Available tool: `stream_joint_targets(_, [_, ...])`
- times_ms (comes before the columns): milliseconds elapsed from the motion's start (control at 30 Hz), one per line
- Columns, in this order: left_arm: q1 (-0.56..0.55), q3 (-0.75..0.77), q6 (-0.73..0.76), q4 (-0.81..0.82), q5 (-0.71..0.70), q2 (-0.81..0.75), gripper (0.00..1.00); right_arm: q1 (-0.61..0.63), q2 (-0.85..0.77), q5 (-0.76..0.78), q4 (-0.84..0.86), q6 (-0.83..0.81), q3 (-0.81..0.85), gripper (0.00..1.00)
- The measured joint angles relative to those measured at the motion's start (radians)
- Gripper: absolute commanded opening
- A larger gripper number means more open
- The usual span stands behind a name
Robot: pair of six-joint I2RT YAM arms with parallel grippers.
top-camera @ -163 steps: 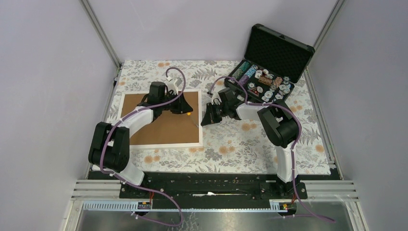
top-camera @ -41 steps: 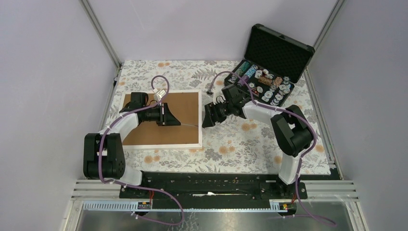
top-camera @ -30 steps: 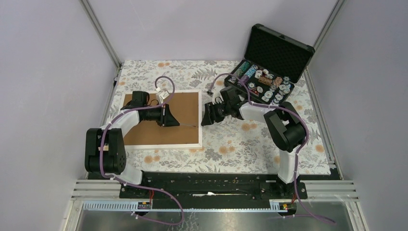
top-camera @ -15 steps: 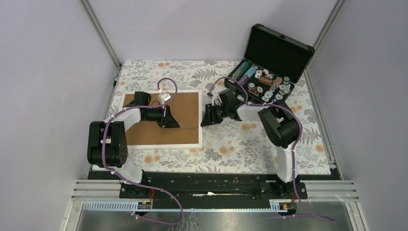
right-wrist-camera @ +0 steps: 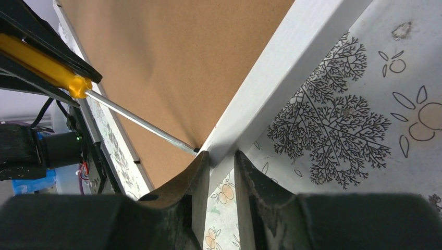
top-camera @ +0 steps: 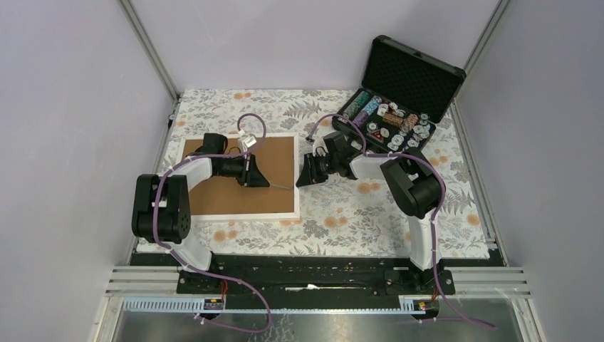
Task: Take the photo out of the frame
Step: Release the photo frame item from the photo frame.
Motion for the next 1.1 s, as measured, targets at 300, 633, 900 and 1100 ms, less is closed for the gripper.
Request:
stream_joint_targets(300, [-0.021, 0.025, -0.033, 0.003, -0.024, 0.003, 0.0, 0.002, 0.003, -0.006, 0.007, 0.016, 0.0, 0.2])
stream_joint_targets(633, [-0.103, 0.086, -0.1, 0.026, -0.121, -0.029, 0.0, 0.001, 0.01, -0.011, 0.013, 0.046, 0.0, 0.17])
stream_joint_targets(900, [-0.211, 0.108, -0.139, 0.127, -0.223, -0.056, 0.0, -0.005, 0.018, -0.028, 0.022, 0.059, 0.0, 0.16])
stream_joint_targets(1100, [-0.29, 0.113, -0.148, 0.206, -0.292, -0.061, 0.0, -0.005, 0.019, -0.03, 0.023, 0.065, 0.0, 0.16])
